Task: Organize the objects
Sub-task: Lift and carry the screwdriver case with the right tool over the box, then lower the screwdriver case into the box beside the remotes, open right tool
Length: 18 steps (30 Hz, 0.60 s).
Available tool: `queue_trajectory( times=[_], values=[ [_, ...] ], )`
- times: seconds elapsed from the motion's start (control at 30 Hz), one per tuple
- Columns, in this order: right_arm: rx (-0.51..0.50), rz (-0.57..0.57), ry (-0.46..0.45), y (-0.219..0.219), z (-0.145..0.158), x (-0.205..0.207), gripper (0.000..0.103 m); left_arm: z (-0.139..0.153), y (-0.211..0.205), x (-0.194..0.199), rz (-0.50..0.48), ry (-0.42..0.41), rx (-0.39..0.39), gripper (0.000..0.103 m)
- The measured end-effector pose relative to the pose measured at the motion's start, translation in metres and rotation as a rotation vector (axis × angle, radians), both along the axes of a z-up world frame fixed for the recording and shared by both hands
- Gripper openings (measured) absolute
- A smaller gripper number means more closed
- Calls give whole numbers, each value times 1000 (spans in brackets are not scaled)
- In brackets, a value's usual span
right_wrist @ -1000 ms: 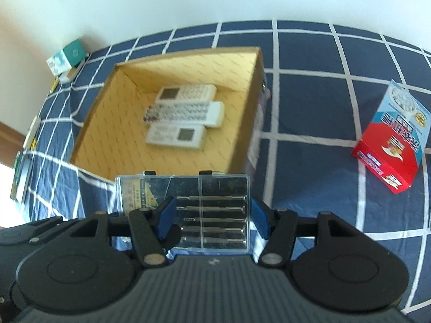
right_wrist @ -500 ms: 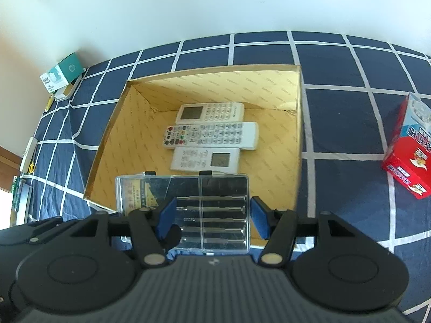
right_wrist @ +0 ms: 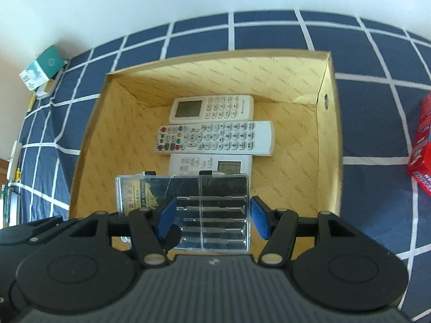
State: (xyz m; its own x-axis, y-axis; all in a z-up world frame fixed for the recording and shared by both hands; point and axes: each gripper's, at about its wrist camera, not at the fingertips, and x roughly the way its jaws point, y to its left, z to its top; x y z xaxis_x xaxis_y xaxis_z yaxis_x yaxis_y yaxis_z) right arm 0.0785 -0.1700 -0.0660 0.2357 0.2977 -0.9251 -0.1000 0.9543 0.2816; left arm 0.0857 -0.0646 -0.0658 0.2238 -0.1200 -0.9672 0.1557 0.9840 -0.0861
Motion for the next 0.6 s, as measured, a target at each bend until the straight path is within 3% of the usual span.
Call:
queue_trajectory(
  times=[0.33,0.6],
  values=[
    [-17,-41,107,3,-48,15,60,-45,1,12,-33,103,0,59],
    [-18,-56,164,4,-69,12,60,-67,5,9,-41,153,0,59]
  ],
)
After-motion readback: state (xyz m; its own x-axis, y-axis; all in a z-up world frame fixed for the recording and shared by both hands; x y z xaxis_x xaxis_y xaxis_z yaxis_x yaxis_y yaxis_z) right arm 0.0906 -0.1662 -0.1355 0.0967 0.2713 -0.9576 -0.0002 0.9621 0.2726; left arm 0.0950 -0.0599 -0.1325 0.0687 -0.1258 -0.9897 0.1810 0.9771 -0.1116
